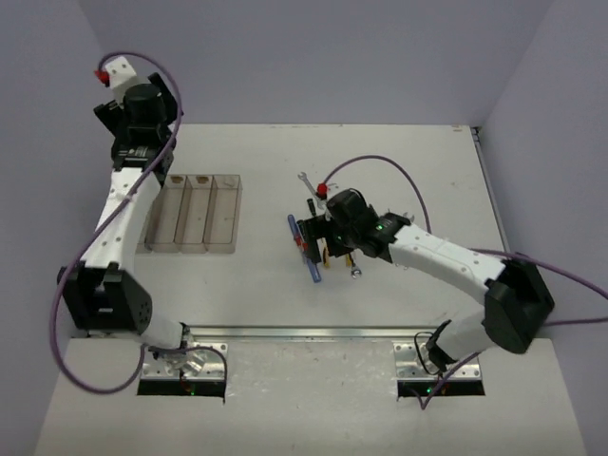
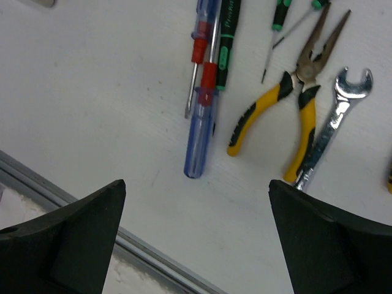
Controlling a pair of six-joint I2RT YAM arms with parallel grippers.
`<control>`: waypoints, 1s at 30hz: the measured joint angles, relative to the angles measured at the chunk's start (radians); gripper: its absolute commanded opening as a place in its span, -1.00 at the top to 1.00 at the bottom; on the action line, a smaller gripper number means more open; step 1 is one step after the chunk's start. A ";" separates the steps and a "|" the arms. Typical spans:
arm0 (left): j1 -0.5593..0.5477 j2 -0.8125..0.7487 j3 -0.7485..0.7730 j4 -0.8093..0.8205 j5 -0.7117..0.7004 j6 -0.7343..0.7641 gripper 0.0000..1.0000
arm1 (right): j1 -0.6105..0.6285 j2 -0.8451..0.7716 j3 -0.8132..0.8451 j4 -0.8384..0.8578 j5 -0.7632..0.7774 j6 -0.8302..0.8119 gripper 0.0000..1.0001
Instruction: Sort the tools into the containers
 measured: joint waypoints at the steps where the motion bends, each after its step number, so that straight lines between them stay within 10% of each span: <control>1: -0.021 -0.100 -0.035 -0.024 0.063 -0.068 -1.00 | 0.014 0.056 0.056 -0.016 0.014 0.011 -0.82; 10: -0.017 -0.825 -0.618 -0.087 0.534 -0.327 -1.00 | 0.096 0.492 0.424 -0.175 0.139 0.090 -0.03; 30: -0.070 -1.115 -0.808 -0.283 0.791 -0.222 -1.00 | 0.159 0.629 0.410 -0.323 0.176 0.126 0.34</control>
